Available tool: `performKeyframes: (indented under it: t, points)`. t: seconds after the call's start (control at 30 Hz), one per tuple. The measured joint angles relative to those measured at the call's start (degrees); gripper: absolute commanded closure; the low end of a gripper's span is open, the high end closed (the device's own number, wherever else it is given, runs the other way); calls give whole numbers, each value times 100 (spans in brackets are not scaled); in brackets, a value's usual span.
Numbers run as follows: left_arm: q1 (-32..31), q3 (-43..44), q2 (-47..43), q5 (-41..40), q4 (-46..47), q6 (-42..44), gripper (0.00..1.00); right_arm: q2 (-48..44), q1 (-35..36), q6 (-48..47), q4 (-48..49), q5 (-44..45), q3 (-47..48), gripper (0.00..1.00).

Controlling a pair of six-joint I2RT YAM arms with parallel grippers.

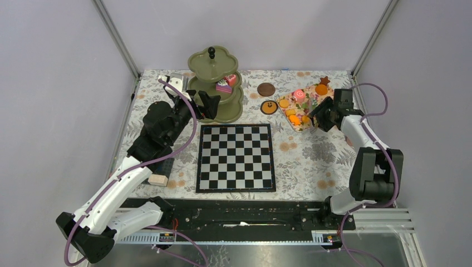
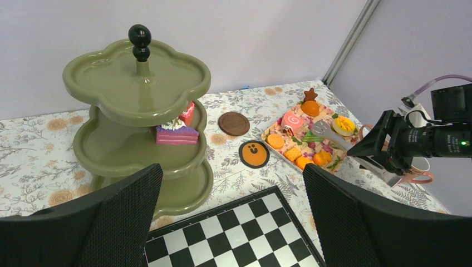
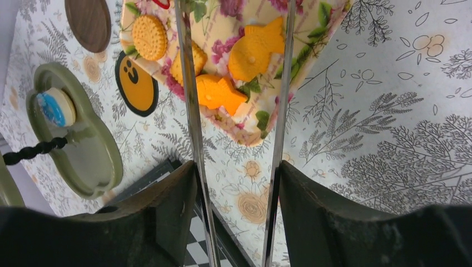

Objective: Serve the afternoon tea

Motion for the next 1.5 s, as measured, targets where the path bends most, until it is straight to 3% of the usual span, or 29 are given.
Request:
performKeyframes:
  t: [0.37,0.77,1.1,1.5]
  points:
    - [0,0,0,-2,0,0,1,732,46,-74,-2,118,601,44]
    - [0,0,0,2,0,0,1,566,48,-586,-785,192,887,39]
    - [0,0,0,2,0,-2,1,-94,52,7,-466,-295,409,43]
    - [0,0,0,2,4,-2,1,374,164,354,-236,-262,459,48]
